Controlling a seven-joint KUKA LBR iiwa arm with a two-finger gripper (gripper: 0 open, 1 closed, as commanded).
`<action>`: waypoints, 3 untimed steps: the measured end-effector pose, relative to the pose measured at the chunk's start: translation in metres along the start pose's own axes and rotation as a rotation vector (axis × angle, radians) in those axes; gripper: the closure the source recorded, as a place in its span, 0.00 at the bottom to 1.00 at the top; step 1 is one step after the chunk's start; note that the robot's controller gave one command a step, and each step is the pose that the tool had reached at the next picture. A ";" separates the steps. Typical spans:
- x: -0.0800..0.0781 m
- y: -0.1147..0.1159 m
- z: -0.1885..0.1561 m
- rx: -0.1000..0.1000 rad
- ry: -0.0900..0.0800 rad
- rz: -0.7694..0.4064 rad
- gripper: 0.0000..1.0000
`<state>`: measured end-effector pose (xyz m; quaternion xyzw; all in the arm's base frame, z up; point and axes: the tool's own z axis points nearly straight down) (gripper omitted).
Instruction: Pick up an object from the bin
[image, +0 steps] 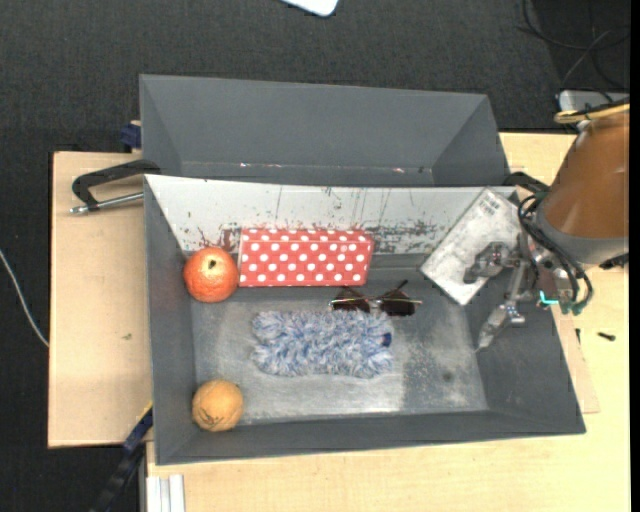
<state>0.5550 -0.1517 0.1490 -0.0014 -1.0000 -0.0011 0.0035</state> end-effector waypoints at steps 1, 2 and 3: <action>-0.002 0.000 -0.005 0.002 -0.008 -0.002 0.00; -0.035 0.038 0.071 0.001 -0.008 0.013 1.00; -0.035 0.038 0.071 0.002 -0.008 0.013 0.00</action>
Offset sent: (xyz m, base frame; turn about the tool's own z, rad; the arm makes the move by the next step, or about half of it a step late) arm 0.0331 0.0372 -0.0720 0.0137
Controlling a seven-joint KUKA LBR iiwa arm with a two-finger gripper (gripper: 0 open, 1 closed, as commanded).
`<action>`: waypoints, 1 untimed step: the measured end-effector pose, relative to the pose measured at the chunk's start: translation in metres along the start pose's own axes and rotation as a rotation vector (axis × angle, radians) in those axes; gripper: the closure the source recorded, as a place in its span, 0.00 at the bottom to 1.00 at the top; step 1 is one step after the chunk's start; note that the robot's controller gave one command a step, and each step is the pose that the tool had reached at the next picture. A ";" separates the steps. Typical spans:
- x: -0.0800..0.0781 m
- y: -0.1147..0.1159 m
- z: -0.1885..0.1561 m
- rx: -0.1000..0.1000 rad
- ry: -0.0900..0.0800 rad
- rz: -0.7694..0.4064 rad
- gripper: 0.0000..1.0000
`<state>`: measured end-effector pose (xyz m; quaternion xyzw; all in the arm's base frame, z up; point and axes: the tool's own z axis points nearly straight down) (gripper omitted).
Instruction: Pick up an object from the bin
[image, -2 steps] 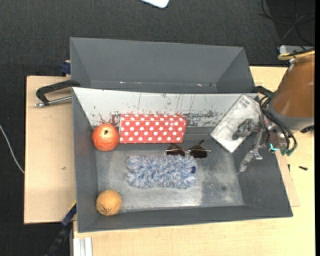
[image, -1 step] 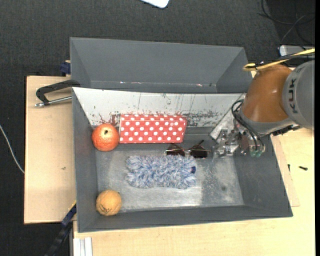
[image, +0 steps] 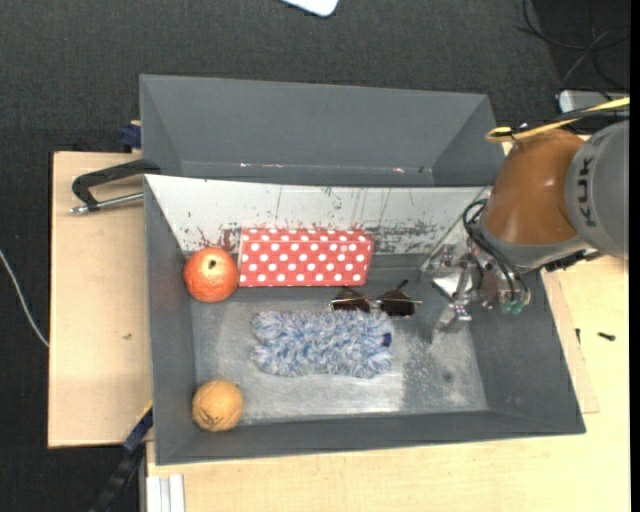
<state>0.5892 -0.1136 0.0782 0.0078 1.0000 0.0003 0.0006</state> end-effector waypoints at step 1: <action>0.000 0.000 0.000 0.000 0.000 0.000 0.00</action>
Offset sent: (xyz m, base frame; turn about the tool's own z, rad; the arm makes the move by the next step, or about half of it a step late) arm -0.0655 0.0777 0.0027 0.1870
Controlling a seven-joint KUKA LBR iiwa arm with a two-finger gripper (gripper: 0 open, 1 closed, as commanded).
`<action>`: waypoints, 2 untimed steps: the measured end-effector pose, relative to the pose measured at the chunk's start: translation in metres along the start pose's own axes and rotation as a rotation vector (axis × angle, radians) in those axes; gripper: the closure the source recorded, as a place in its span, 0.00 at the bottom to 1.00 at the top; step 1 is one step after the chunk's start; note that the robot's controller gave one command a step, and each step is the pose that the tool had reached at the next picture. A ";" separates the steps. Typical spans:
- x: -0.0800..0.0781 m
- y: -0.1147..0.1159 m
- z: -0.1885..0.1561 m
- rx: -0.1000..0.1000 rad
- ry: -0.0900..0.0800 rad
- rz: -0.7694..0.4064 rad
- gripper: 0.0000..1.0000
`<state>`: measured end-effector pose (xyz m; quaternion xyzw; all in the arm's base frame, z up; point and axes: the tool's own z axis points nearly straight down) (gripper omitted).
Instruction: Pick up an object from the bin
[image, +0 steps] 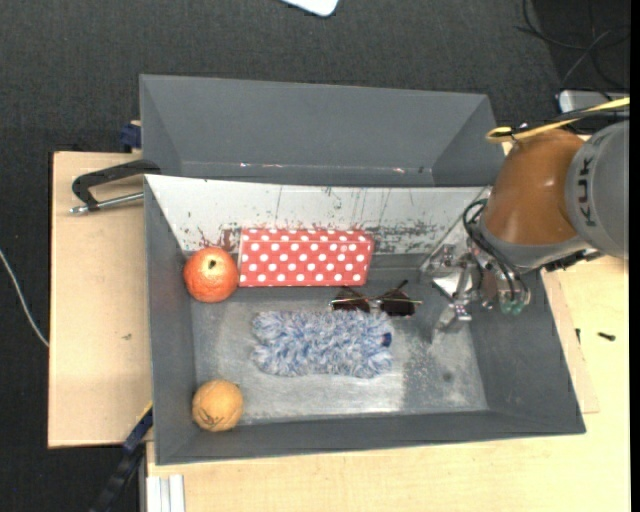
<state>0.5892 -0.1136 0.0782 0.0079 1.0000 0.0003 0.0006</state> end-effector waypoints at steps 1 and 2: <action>0.028 0.029 -0.002 0.002 -0.004 0.090 0.00; 0.028 0.066 0.003 -0.001 -0.003 0.075 0.00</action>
Offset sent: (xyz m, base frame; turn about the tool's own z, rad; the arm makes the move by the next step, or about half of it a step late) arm -0.0117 0.0878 -0.0082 -0.0959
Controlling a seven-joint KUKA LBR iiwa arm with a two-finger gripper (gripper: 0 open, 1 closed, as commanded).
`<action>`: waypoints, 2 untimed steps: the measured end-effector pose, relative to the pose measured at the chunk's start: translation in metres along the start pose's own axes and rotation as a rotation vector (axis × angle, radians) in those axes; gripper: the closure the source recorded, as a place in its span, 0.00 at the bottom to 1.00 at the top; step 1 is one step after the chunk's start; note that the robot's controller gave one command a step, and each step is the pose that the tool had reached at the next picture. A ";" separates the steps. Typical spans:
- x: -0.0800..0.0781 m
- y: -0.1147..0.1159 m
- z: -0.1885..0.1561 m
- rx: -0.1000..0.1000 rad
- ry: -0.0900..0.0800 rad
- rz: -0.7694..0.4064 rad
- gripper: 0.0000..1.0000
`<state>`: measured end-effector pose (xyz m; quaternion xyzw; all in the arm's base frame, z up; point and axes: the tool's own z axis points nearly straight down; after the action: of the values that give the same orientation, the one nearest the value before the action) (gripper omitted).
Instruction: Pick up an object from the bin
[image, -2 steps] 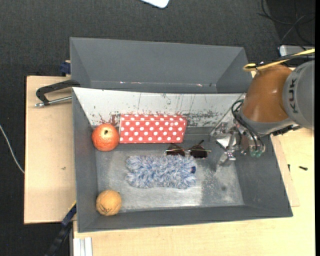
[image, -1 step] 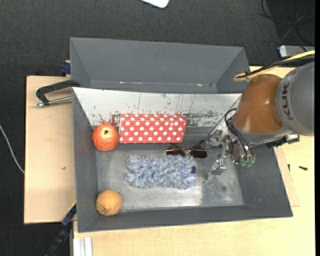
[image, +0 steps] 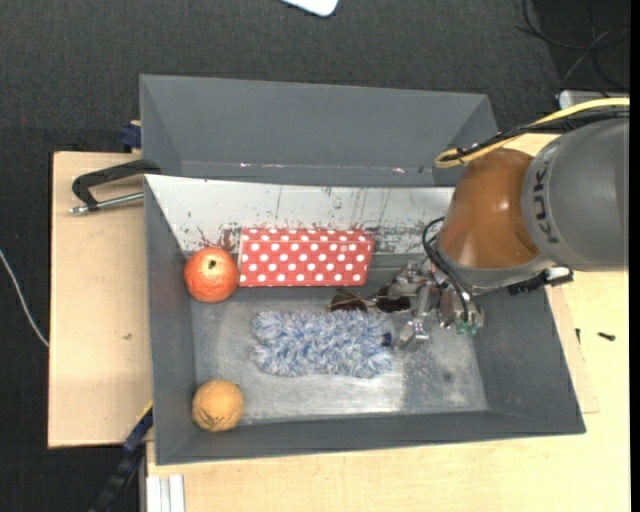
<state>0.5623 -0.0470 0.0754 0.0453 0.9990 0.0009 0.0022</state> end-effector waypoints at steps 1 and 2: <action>0.020 0.038 -0.006 0.001 0.005 0.017 1.00; 0.020 0.038 -0.005 0.001 0.005 0.017 1.00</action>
Offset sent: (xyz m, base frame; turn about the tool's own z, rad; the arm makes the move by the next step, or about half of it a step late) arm 0.0000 0.0000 0.0000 0.0000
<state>0.5462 -0.0077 0.0809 0.0537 0.9986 0.0006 -0.0002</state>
